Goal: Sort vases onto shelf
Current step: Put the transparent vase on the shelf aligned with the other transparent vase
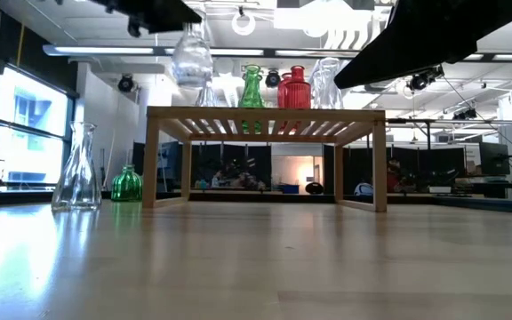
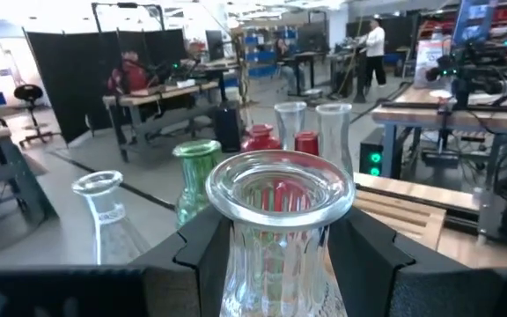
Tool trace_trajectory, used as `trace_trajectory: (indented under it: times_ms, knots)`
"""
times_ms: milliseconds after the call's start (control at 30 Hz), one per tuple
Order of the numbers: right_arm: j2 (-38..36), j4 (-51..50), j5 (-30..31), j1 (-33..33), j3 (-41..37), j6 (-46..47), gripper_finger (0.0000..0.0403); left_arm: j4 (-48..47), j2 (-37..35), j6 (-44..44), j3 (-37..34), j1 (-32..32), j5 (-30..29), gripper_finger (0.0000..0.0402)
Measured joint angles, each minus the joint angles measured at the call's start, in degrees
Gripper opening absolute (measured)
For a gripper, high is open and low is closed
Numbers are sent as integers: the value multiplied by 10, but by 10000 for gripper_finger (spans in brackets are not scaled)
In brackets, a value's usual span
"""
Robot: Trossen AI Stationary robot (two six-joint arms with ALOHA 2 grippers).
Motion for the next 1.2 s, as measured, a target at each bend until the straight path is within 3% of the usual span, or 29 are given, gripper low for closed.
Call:
trace_trajectory:
  times_ms: [533, 1200]
  knots:
    - [0, 0, 0, 0, 0, 0, 0, 71, 111, -25, 0, 142, 88, 150]
    - [0, 0, -9, 0, 0, 0, 0, 96, 137, -14, 0, 162, 122, 157]
